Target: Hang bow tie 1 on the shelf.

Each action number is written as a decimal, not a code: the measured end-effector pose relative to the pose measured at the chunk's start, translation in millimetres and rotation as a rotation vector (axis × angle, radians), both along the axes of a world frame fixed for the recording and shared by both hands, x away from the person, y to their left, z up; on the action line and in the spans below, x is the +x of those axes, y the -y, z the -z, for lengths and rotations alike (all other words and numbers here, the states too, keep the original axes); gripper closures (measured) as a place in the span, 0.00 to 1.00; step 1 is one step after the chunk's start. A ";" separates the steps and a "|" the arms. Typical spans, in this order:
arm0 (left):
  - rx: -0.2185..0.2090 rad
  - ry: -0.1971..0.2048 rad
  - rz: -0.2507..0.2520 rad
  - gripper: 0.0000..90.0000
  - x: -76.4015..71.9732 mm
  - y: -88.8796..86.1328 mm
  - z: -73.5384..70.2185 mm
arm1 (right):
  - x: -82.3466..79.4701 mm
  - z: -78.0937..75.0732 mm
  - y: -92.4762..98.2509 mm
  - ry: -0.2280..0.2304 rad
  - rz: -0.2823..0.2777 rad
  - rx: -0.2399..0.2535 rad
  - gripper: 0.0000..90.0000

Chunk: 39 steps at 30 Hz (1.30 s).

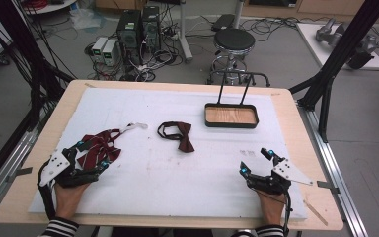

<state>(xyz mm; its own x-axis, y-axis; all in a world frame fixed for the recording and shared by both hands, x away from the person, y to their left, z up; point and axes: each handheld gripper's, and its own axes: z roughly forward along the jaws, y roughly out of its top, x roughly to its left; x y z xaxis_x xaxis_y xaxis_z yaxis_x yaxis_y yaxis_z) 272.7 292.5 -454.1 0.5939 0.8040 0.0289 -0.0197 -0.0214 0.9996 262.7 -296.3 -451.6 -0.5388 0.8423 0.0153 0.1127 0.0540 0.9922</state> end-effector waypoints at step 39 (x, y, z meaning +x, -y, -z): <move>0.203 -0.191 0.092 0.16 27.3 -16.0 -51.2 | 0.3 0.0 0.6 -0.002 0.006 0.008 0.10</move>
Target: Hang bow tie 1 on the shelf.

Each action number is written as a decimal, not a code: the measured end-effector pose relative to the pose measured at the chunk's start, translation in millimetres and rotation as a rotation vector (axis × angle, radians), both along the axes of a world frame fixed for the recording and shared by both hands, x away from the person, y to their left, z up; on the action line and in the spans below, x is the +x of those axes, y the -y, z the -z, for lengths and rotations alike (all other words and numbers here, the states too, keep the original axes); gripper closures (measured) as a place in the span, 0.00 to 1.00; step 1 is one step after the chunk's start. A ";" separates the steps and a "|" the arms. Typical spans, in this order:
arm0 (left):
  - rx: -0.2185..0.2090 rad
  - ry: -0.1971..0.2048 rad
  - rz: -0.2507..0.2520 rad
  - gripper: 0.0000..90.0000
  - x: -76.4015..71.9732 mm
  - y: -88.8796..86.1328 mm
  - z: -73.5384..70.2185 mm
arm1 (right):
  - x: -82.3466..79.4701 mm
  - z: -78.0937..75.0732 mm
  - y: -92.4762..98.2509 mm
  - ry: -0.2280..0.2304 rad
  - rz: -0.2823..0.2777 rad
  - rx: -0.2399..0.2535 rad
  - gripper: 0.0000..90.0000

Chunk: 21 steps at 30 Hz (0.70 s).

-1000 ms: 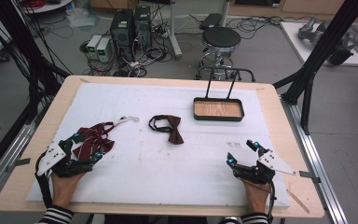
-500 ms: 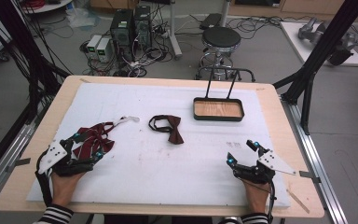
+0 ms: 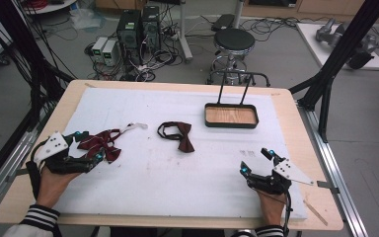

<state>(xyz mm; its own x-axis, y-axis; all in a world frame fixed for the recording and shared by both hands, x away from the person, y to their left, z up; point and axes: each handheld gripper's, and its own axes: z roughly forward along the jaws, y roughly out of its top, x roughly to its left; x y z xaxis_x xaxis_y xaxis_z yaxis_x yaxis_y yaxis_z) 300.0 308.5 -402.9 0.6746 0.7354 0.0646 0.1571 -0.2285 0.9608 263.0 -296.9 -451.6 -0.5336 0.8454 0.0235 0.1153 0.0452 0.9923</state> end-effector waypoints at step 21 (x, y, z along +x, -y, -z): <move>0.301 -0.266 0.027 0.17 42.9 -14.8 -8.8 | 0.0 0.0 -0.3 0.001 0.002 0.001 0.10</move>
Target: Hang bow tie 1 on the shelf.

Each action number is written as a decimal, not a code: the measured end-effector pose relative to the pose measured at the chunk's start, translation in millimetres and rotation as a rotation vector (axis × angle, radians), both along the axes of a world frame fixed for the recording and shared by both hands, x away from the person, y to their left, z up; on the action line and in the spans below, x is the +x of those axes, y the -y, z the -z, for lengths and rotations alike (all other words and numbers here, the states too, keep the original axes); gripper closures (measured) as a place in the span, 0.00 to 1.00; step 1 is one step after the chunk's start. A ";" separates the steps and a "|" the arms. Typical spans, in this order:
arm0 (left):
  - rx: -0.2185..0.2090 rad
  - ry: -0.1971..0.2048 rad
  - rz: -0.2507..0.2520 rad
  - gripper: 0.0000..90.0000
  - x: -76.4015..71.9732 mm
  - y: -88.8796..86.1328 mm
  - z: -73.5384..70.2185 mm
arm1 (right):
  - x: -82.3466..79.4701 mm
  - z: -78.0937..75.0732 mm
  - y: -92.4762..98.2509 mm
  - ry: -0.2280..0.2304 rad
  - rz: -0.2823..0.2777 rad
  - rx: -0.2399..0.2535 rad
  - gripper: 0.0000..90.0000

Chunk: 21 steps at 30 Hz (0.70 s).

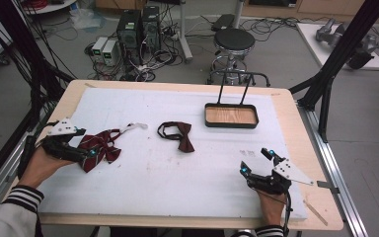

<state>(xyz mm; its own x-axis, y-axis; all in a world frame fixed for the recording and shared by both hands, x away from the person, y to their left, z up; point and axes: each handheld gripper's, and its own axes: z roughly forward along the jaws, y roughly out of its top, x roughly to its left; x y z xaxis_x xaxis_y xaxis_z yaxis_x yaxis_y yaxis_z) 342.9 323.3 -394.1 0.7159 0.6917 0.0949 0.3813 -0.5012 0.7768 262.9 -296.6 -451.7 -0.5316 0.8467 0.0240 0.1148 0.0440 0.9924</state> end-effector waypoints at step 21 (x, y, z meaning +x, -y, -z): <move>0.150 -0.191 0.047 0.26 25.2 11.8 21.0 | 0.3 0.0 0.5 0.002 0.000 -0.001 0.10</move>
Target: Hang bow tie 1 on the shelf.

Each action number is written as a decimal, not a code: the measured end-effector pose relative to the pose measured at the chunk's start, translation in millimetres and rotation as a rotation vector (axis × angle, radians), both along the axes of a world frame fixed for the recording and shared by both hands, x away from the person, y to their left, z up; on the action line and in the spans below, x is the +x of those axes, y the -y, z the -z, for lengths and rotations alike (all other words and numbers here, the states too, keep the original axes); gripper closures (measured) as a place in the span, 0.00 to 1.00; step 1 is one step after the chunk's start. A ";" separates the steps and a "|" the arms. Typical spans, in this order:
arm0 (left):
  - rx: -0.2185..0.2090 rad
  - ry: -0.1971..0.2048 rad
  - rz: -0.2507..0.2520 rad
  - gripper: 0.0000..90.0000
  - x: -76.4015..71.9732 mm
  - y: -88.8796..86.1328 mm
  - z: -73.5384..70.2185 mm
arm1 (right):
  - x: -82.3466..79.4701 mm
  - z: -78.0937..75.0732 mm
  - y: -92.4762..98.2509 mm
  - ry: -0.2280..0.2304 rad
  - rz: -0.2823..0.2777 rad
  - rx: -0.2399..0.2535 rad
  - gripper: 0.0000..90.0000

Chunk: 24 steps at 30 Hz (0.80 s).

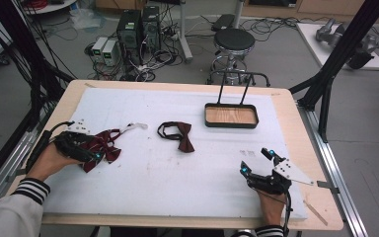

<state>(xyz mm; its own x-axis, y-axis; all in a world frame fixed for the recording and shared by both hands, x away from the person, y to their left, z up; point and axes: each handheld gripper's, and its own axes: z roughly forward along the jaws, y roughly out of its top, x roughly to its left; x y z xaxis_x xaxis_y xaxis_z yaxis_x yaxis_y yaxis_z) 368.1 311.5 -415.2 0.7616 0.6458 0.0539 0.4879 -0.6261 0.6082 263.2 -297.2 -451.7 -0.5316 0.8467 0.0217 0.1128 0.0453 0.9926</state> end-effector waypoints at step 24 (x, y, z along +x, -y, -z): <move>-0.011 -0.063 0.006 0.77 8.6 0.0 8.9 | -0.6 0.0 -1.0 0.000 -0.003 -0.007 0.10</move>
